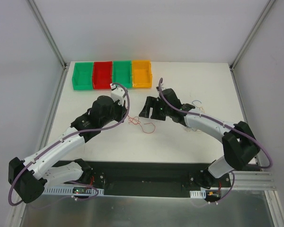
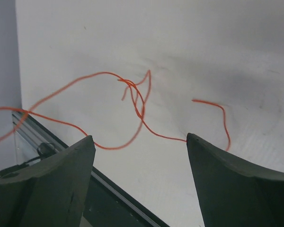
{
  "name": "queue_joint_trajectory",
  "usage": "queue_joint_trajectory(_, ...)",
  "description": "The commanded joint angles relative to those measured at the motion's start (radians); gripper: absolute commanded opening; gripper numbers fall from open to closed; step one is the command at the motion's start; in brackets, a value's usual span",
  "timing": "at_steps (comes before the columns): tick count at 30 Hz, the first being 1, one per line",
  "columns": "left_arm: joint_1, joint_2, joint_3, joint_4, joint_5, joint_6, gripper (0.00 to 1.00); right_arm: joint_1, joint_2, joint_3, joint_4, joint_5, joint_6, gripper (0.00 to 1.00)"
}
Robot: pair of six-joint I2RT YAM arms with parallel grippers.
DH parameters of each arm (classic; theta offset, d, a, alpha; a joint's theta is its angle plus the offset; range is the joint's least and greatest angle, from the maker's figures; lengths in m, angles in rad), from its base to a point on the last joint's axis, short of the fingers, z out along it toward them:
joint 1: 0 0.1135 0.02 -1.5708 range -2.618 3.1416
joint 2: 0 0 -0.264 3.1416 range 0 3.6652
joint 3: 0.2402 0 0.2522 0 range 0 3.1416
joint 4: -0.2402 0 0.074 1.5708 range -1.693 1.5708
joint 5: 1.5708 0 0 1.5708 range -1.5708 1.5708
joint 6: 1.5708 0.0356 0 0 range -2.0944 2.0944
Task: Untangle the cables
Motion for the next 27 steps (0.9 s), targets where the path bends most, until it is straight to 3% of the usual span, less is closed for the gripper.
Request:
queue_joint_trajectory(1, 0.009, -0.043, 0.028, 0.037, 0.04, 0.007, 0.0, 0.059, 0.13, 0.177, -0.034, -0.022, 0.108, 0.81)
queue_joint_trajectory(8, 0.009, -0.169, -0.017, 0.12, 0.105, 0.021, 0.0, 0.158, 0.278, 0.234, -0.06, 0.021, 0.164, 0.79)
queue_joint_trajectory(14, 0.028, -0.486, -0.164, 0.345, 0.106, 0.081, 0.0, 0.198, 0.266, 0.206, -0.178, 0.255, 0.131, 0.72)
queue_joint_trajectory(16, 0.046, -0.587, -0.222, 0.428, 0.109, 0.09, 0.0, 0.192, 0.26, 0.231, -0.294, 0.367, 0.098, 0.72)
queue_joint_trajectory(20, 0.058, -0.661, -0.242, 0.44, -0.025, 0.127, 0.0, 0.119, 0.191, 0.222, -0.471, 0.646, 0.036, 0.74)
queue_joint_trajectory(24, 0.067, -0.666, -0.242, 0.424, -0.183, 0.132, 0.0, 0.004, 0.05, 0.13, -0.522, 0.752, -0.031, 0.75)
queue_joint_trajectory(27, 0.081, -0.614, -0.212, 0.376, -0.197, 0.127, 0.0, -0.01, -0.042, 0.107, -0.502, 0.756, -0.138, 0.8)
